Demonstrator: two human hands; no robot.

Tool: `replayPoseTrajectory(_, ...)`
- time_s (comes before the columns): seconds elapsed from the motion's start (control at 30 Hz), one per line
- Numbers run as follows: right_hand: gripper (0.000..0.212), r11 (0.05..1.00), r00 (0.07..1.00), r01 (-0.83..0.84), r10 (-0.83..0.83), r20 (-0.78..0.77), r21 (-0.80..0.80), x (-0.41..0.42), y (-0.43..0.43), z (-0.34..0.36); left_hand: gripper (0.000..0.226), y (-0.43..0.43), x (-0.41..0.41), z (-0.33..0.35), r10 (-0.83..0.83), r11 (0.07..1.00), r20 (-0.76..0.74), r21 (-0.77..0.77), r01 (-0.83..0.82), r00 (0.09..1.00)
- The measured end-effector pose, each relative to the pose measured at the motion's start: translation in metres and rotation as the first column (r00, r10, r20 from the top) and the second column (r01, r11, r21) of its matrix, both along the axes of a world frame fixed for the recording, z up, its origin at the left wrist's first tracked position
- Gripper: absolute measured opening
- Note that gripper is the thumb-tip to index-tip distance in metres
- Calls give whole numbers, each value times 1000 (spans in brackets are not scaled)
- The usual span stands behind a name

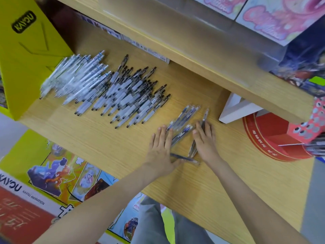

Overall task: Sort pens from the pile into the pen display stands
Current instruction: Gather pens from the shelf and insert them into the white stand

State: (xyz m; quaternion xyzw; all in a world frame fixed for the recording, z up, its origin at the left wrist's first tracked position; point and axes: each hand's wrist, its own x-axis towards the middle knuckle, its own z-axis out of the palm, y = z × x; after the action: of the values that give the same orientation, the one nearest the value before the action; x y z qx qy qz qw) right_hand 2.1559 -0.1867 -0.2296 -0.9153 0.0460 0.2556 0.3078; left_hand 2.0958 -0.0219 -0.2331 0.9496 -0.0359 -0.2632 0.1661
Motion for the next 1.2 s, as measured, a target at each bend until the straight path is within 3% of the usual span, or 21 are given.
replayPoseTrajectory(0.13, 62, 981, 986, 142, -152, 68, 135, -6, -13, 8, 102, 5, 9, 12, 107, 974, 29, -206, -99, 994)
replayPoseTrajectory(0.2, 78, 997, 987, 16, -27, 159, 72, -25, -17, 15, 93, 6, 25, 15, 134, 969, 111, -224, -107, 985)
replayPoseTrajectory(0.27, 84, 968, 933, -236, 250, 258, -83, -50, -18, 15, 85, 3, 46, 14, 123, 973, 165, -212, -87, 979)
replayPoseTrajectory(0.37, 55, 844, 755, -437, 533, 382, -313, -79, -19, -1, 78, -8, 69, 9, 49, 982, 160, -190, -18, 986)
replayPoseTrajectory(0.47, 29, 839, 675, -403, 543, 500, -367, -91, -23, -12, 78, -19, 74, -1, -83, 994, 128, -56, 91, 988)
replayPoseTrajectory(0.57, 33, 822, 649, -374, 562, 513, -429, -95, -43, -17, 71, -21, 65, -8, -200, 978, 127, 93, 189, 972)
replayPoseTrajectory(0.67, 42, 914, 791, -233, 377, 482, -333, -86, -72, -17, 67, -19, 56, -9, -175, 984, 162, 31, 173, 971)
replayPoseTrajectory(0.73, 38, 975, 884, -58, 149, 443, -213, -71, -83, -14, 65, -20, 57, -6, -26, 973, 125, -226, 54, 992)
replayPoseTrajectory(0.8, 38, 992, 919, 81, -38, 392, -94, -52, -79, -6, 62, -24, 64, 4, 209, 829, 7, -532, -173, 978)
replayPoseTrajectory(0.83, 39, 991, 921, 129, -103, 375, -45, -43, -73, -2, 60, -26, 67, 9, 304, 753, -50, -599, -272, 951)
replayPoseTrajectory(0.87, 41, 987, 924, 162, -152, 350, 0, -35, -66, 1, 59, -26, 71, 13, 373, 730, -55, -599, -329, 926)
replayPoseTrajectory(1.03, 53, 946, 926, 277, -310, 218, 170, -24, -28, 3, 65, -3, 65, 0, 378, 908, 87, -231, -351, 922)
replayPoseTrajectory(1.13, 61, 805, 843, 490, -535, 54, 333, -17, -8, 6, 53, -10, 67, 10, 478, 854, -11, -227, -468, 878)
replayPoseTrajectory(1.2, 49, 769, 824, 503, -565, 51, 395, -11, 3, 5, 47, -25, 80, 23, 475, 852, -88, -204, -483, 876)
